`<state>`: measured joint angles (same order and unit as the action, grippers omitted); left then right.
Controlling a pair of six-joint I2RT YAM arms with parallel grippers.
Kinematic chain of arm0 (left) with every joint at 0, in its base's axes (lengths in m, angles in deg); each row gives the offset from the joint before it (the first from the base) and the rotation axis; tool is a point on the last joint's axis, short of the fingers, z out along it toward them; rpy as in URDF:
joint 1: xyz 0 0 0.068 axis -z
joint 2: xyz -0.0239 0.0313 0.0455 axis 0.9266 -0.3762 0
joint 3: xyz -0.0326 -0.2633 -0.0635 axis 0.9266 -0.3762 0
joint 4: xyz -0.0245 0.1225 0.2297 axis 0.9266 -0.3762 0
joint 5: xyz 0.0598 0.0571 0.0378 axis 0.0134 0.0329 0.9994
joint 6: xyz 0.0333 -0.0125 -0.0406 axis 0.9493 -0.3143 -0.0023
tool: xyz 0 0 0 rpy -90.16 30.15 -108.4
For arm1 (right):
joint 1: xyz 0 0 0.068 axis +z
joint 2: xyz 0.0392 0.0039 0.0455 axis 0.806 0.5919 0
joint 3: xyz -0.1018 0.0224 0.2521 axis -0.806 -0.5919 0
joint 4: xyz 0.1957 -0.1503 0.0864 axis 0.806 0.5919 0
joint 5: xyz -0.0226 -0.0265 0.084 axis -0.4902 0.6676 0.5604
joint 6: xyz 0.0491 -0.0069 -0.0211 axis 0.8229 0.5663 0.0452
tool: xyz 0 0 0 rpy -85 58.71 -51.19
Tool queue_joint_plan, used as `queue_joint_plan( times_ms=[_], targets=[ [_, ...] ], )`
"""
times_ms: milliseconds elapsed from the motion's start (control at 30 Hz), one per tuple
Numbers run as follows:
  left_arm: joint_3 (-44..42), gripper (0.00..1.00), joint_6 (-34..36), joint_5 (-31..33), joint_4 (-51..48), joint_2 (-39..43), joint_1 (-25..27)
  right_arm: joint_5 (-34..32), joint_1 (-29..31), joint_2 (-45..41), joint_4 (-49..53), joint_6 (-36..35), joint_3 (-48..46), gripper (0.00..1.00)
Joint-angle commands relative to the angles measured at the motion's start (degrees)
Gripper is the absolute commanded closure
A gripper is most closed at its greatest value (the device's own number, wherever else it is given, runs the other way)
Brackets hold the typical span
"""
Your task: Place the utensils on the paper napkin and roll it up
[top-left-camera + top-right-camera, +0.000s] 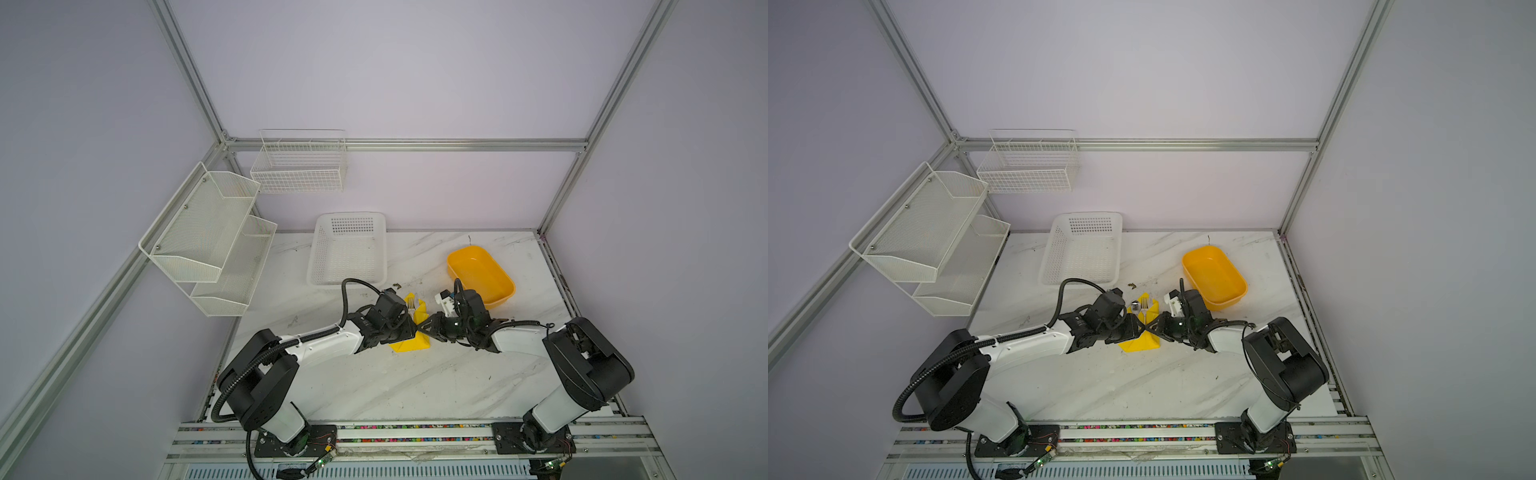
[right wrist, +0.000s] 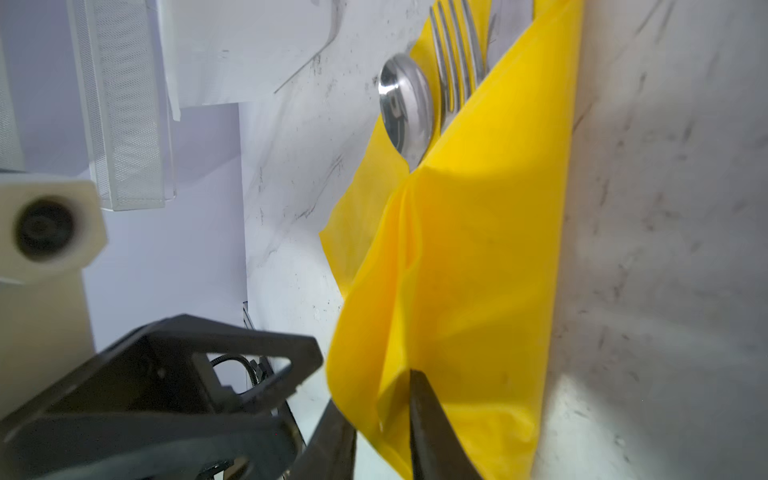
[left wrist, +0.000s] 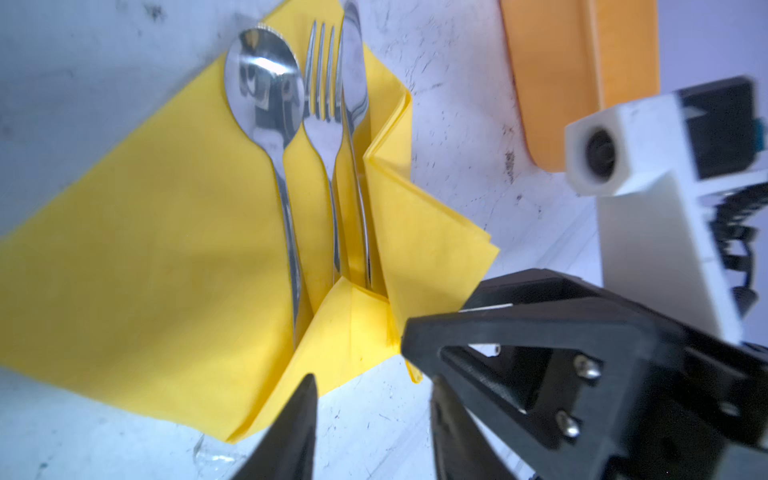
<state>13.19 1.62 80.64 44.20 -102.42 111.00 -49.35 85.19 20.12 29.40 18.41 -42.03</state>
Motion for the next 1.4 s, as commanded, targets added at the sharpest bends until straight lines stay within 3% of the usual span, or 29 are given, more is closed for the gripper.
queue_joint_plan(
  times_ms=[0, 200, 600, 900, 1167, 1367],
  targets=[
    [-3.06, 0.38, -2.16, -3.64, 7.21, 1.63, -2.54, -0.69, 0.92, 1.11, 2.38, -1.90, 1.60, 0.73],
    [-1.26, 0.24, -1.67, -8.41, 11.01, -0.59, -6.24, -0.63, 1.12, 1.15, 3.20, -2.67, 2.00, 0.66],
    [4.37, 0.19, -0.75, -14.49, 10.67, -8.19, -7.41, 4.23, 1.73, 2.37, -0.04, -3.10, 1.97, 0.58],
    [3.01, 0.09, -0.77, -14.37, 12.81, -7.66, -8.06, 5.62, 1.83, 3.71, -2.22, -1.94, 2.39, 0.56],
    [4.49, 0.12, -0.33, -16.70, 12.77, -10.34, -8.81, 6.54, 1.83, 4.50, -4.76, -0.22, 2.38, 0.56],
    [6.27, 0.29, 0.20, -16.30, 10.42, -12.01, -8.90, 5.95, 1.83, 4.37, -4.58, -0.19, 1.64, 0.56]
  ],
)
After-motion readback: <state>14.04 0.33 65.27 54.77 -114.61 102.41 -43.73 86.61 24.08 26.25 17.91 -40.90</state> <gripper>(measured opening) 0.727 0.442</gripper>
